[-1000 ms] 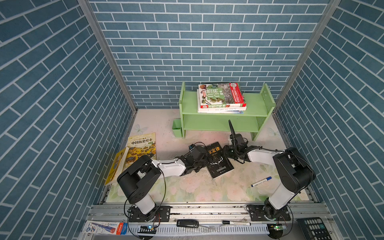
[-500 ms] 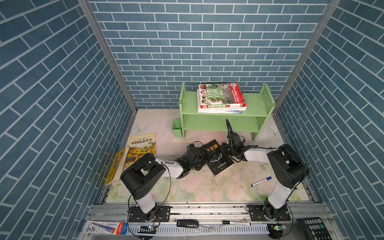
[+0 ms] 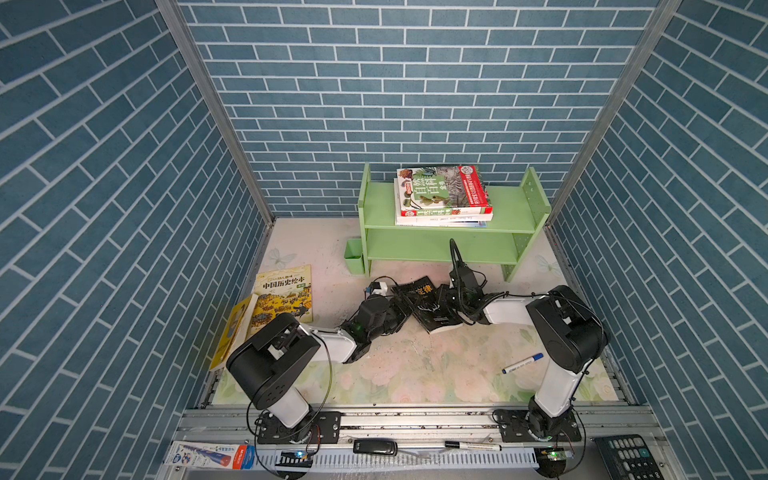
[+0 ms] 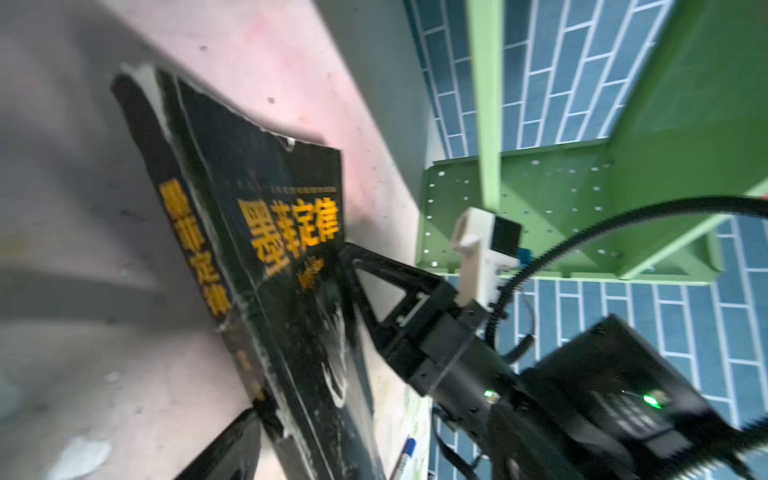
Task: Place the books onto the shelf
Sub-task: 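Tilt the black book up onto its edge with both grippers, then lift the black book with both grippers up toward the shelf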
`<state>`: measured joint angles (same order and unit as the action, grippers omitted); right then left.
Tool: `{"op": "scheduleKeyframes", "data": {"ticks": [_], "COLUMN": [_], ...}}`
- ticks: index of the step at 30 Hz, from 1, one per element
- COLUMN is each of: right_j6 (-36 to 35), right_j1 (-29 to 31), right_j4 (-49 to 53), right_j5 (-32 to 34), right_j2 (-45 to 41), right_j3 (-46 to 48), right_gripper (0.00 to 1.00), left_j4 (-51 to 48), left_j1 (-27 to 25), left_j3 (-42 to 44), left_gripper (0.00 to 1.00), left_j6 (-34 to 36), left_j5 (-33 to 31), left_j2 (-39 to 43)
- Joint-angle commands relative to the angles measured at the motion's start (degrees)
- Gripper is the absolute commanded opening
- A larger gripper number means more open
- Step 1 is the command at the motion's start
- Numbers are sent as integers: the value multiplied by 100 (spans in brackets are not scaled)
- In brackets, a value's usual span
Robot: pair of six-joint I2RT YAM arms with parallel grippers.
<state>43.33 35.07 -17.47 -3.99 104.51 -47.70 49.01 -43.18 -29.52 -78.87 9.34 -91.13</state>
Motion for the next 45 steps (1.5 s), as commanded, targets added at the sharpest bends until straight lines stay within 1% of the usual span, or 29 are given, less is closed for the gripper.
{"op": "scheduleKeyframes", "data": {"ticks": [1,7,13,17,20,22,27,31,32,33,36,39,41,42,43,45], "right_j6": [175,176,170,200,211,222,281,376,394,410,430,338,140,34,-99,-384], "right_j1": [465,466,473,474,483,483,483,475,475,472,472,466,457,451,448,431], "right_j4": [1407,1412,1429,1392,1361,1361,1280,1137,1109,1095,1102,1132,1143,1230,1356,1684], "right_j5": [-858,-851,-814,-816,-823,-823,-923,-1007,-1016,-1016,-1008,-1017,-1135,-1154,-1149,-1078], "right_j2": [551,575,566,571,570,562,445,202,116,40,-272,-772,-1208,-1416,-1659,-2132], "right_j3": [270,253,288,298,287,281,245,192,169,150,48,-28,-122,-185,-270,-439], "right_gripper": [28,28,28,28,28,28,28,32,34,36,44,53,59,62,65,70], "left_j4": [978,1400,998,416,-36,-199,-545,-1016,-1137,-1232,-1635,-2484,-3456,-4012,-4687,-5705], "left_j1": [-50,-16,-9,-6,-6,-6,-15,-33,-33,-49,-59,-59,-59,-59,-66,-76], "left_j3": [-67,16,108,146,114,113,82,-39,-69,-93,-243,-528,-924,-1155,-1455,-1915], "left_gripper": [86,84,83,77,68,57,37,20,16,14,11,10,10,8,7,6], "left_j6": [-51,-335,-413,-504,-491,-472,-288,-8,102,204,648,1307,2066,2434,2848,3606], "left_j5": [146,146,64,119,188,226,318,414,416,411,508,707,924,993,1022,1104], "left_j2": [136,-159,-148,-107,-76,-74,-15,131,192,257,533,898,1194,1320,1473,1747]}}
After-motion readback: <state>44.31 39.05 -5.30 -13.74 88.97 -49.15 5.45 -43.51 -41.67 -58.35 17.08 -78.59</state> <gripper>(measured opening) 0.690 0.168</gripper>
